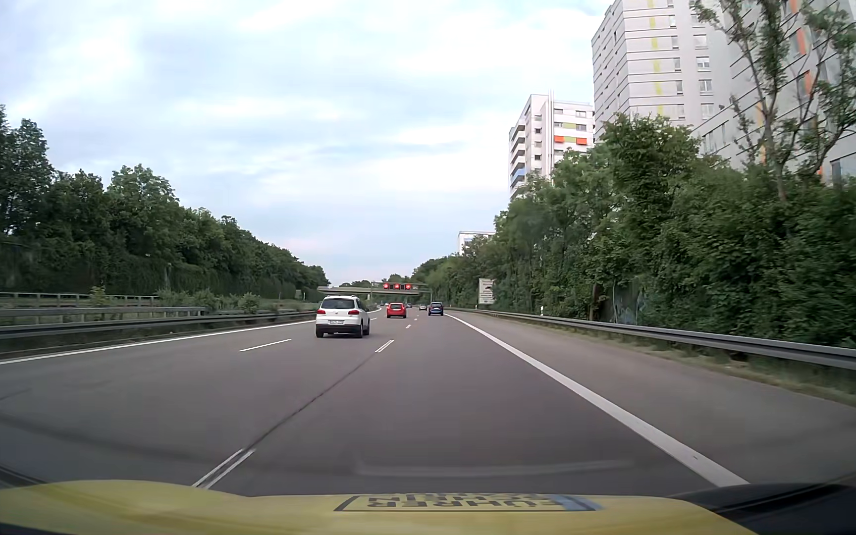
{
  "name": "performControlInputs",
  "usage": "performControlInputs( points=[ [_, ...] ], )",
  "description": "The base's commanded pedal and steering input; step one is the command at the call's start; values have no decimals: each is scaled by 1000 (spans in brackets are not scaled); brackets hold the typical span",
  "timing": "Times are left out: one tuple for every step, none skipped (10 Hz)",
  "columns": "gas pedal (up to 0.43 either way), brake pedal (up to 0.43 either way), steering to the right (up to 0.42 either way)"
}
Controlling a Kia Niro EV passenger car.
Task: Follow the waypoints while adhering to traffic rules and regulations
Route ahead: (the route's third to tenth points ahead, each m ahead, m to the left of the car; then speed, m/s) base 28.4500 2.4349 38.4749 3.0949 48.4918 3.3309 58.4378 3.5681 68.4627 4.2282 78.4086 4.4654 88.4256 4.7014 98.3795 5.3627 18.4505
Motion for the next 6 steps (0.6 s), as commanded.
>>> performControlInputs(
  points=[
    [59,0,0],
    [59,0,0],
    [59,0,0],
    [59,0,0],
    [59,0,0],
    [59,0,0]
  ],
)
